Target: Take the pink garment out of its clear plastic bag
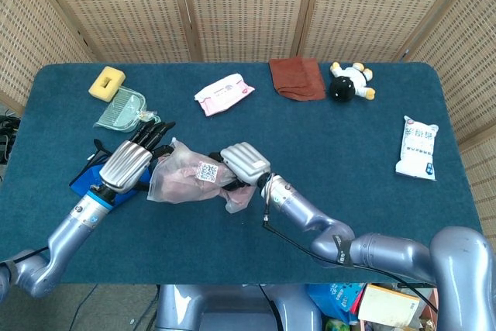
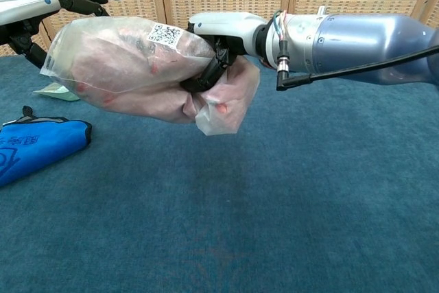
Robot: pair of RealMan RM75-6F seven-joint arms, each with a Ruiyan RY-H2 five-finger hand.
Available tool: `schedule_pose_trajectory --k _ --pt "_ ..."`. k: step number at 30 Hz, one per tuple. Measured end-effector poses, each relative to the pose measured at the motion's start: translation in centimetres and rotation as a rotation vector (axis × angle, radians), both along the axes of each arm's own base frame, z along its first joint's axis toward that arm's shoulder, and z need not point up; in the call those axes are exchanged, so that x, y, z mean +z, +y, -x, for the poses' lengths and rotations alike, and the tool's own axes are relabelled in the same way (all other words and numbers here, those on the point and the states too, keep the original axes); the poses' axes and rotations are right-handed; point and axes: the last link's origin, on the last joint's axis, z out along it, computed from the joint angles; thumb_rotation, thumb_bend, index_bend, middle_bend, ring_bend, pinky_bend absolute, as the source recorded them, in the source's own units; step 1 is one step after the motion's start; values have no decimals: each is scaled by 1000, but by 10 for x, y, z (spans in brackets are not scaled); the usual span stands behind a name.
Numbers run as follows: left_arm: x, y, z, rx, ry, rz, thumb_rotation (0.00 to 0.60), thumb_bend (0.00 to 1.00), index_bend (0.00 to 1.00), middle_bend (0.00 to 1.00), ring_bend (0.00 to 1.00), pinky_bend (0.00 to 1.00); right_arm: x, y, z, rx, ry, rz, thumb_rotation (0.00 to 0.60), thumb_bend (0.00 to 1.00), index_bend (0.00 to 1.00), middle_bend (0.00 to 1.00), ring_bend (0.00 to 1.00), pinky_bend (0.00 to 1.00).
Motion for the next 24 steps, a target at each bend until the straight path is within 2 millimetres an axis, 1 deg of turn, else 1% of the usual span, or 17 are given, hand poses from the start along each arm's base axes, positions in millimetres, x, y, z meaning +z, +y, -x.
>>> schedule_pose_trajectory --k 6,13,20,23,24 --pt "-4 2 -1 4 14 0 600 224 363 0 0 0 2 0 -2 -1 -7 1 600 1000 514 635 675 746" --pt "-18 8 -7 11 32 5 600 225 363 0 0 0 2 0 -2 -5 -11 -4 600 1000 515 636 675 745" --pt "-24 11 -9 19 38 11 600 230 363 0 0 0 1 -1 0 -9 -13 -7 600 1000 515 638 675 746" --pt "-26 11 -10 20 40 19 600 266 396 0 0 0 1 0 0 -9 -14 -10 600 1000 515 638 675 746" --pt "-27 11 -10 20 41 21 600 299 423 0 0 0 1 0 -1 -9 -16 -12 600 1000 515 638 675 746"
